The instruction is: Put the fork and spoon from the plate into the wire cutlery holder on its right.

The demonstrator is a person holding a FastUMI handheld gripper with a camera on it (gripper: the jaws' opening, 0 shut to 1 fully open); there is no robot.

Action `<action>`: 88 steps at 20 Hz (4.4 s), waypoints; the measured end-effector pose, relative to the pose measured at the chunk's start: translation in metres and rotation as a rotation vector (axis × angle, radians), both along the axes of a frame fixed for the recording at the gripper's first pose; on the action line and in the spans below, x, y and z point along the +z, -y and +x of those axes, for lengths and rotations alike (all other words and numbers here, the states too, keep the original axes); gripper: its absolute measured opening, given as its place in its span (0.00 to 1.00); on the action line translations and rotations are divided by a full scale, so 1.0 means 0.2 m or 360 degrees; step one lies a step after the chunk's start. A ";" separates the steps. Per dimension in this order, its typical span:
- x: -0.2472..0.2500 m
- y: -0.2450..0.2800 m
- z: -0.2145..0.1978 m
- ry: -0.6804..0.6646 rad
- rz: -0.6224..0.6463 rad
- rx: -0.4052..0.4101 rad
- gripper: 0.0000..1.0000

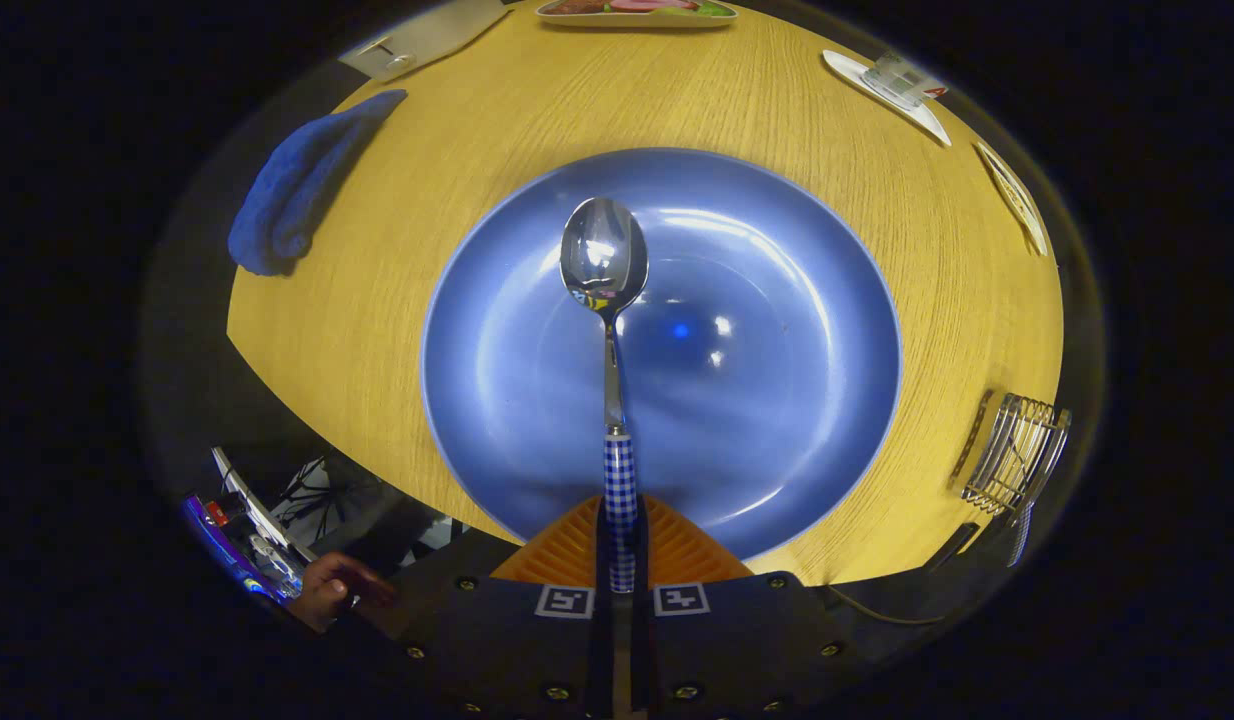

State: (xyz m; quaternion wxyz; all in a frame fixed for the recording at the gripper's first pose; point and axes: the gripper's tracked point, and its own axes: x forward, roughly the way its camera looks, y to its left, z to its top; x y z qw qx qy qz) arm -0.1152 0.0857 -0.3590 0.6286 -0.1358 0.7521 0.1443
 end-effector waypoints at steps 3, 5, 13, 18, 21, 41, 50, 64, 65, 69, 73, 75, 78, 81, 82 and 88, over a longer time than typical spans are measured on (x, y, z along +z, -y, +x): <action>0.06 0.03 -0.02 -0.0028 0.0034 0.0099 0.07; 0.15 0.07 -0.04 -0.0025 0.0050 0.0128 0.08; 0.49 0.40 -0.18 0.0015 0.0049 0.0064 0.08; 0.70 0.77 -0.24 -0.0001 0.0006 -0.0152 0.08; 0.77 0.97 -0.26 -0.0008 -0.0071 -0.0244 0.07; 0.77 1.23 -0.08 -0.0401 -0.0183 -0.0596 0.07; 0.78 1.27 -0.06 -0.0433 -0.0207 -0.0627 0.07; 0.72 1.30 0.03 -0.0582 -0.0286 -0.0579 0.07; 0.71 1.30 0.04 -0.0591 -0.0286 -0.0584 0.07; 0.70 1.31 0.05 -0.0629 -0.0296 -0.0580 0.07; 0.70 1.32 0.06 -0.0654 -0.0297 -0.0567 0.07; 0.70 1.32 0.06 -0.0667 -0.0302 -0.0557 0.07; 0.68 1.33 0.08 -0.0679 -0.0300 -0.0571 0.10; 0.66 1.32 0.12 -0.0674 -0.0270 -0.0619 0.10; 0.65 1.31 0.14 -0.0659 -0.0265 -0.0639 0.10; 0.68 1.30 0.20 -0.0645 -0.0222 -0.0686 0.10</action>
